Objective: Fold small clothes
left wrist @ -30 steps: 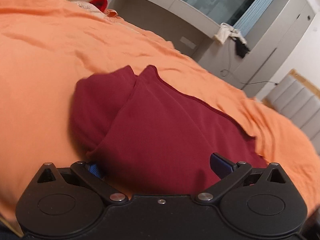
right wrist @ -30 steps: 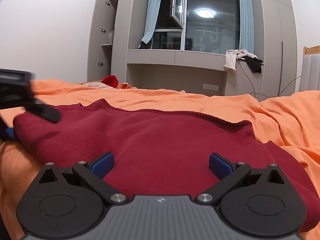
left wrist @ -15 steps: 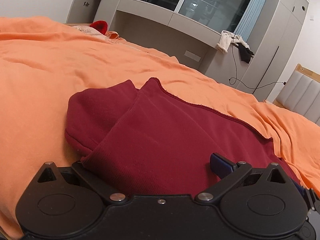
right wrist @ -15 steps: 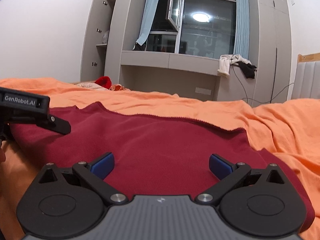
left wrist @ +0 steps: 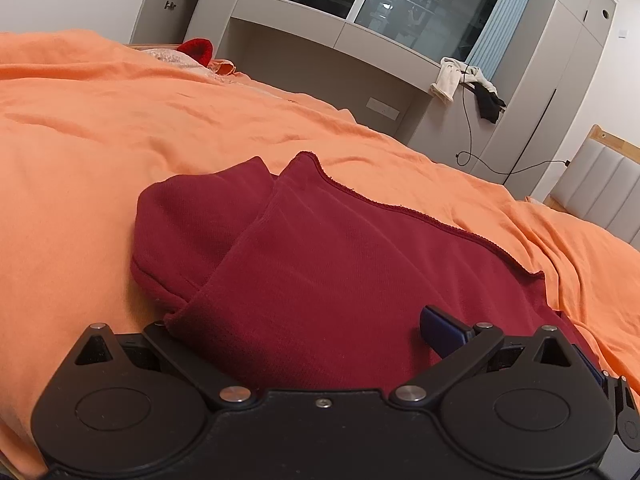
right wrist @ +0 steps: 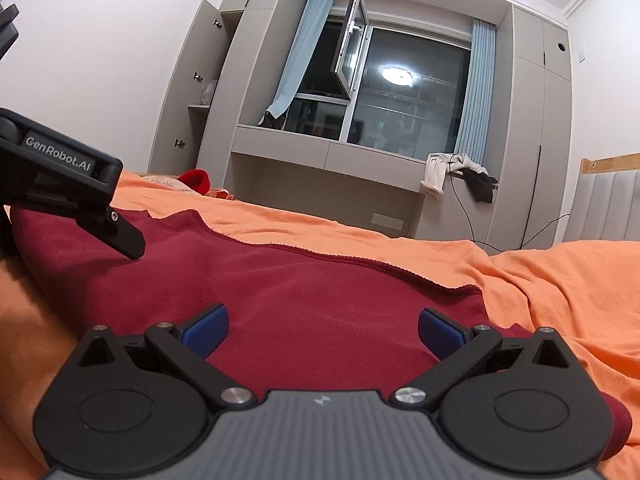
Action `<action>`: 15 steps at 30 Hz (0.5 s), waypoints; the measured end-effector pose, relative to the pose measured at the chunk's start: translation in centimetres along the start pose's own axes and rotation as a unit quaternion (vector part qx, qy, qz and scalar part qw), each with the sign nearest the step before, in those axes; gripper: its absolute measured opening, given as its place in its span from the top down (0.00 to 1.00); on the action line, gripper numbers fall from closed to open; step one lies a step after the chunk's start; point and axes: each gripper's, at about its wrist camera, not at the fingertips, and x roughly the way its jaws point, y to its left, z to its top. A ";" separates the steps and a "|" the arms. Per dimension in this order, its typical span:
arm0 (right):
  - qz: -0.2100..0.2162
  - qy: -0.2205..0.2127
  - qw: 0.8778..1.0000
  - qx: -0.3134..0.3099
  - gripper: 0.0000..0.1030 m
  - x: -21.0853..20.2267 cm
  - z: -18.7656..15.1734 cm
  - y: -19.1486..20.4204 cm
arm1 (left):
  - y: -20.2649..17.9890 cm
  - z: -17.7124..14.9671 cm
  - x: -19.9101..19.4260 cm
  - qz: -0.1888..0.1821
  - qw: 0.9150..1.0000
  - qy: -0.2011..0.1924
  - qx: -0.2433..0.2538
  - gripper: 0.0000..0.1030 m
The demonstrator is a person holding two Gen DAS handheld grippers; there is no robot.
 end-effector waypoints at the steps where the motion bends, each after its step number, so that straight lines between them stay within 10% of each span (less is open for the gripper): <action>1: 0.001 0.000 1.000 0.001 0.00 0.0 0.0 0.0 | 0.0 0.0 0.0 0.000 1.000 0.000 0.001 0.01; 11: 0.008 0.008 1.000 0.001 0.00 0.2 0.3 -0.5 | -0.2 -0.2 -0.3 0.004 1.000 -0.012 -0.006 0.01; 15: 0.027 0.024 0.999 -0.003 0.00 0.4 0.8 -1.1 | -0.5 0.1 0.0 0.041 0.999 -0.019 0.001 0.18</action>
